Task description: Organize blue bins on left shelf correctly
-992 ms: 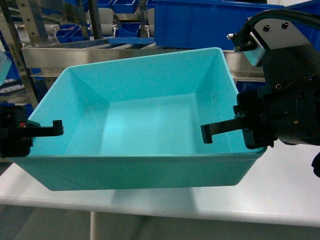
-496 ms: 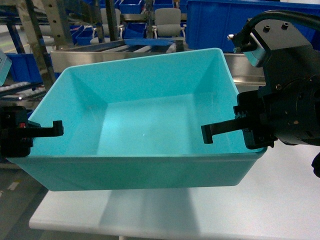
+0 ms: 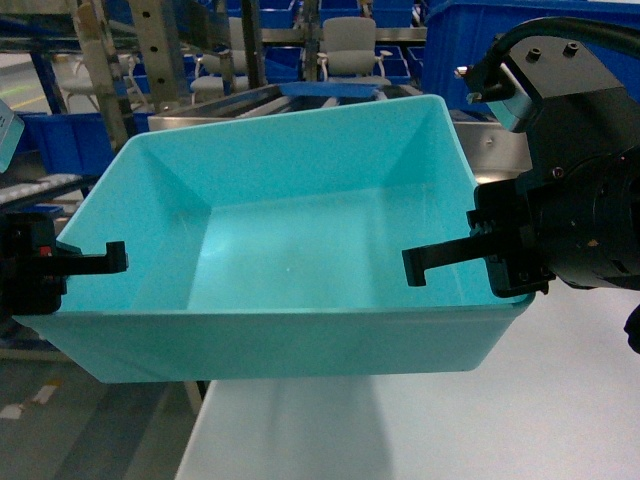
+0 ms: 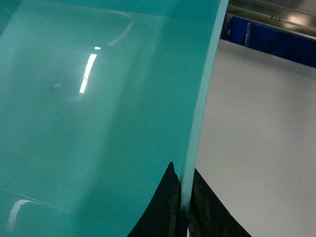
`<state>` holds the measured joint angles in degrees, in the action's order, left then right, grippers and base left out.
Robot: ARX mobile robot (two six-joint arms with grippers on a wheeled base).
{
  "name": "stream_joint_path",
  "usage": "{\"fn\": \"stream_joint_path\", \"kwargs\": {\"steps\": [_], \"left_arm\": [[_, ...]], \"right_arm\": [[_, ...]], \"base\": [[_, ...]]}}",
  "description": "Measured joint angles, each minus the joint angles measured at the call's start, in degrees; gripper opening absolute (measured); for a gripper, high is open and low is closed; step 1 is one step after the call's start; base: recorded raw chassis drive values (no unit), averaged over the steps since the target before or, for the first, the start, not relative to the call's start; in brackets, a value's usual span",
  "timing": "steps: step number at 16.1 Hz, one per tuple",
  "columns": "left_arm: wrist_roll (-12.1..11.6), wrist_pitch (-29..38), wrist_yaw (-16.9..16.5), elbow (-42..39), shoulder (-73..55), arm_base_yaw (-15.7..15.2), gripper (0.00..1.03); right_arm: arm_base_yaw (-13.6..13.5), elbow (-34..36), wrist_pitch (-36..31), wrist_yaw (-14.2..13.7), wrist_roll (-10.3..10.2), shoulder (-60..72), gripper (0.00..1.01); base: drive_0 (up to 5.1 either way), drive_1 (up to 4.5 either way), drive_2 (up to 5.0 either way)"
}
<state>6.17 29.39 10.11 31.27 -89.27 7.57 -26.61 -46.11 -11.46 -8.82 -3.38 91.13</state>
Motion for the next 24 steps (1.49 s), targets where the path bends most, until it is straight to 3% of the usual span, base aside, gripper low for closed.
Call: {"fn": "stream_joint_path", "kwargs": {"steps": [24], "left_arm": [[0.0,-0.17,0.02,0.0,0.0,0.0,0.02]], "right_arm": [[-0.04,0.0,0.0,0.04,0.02,0.0,0.03]], "base": [[-4.8,3.69,1.0]]}}
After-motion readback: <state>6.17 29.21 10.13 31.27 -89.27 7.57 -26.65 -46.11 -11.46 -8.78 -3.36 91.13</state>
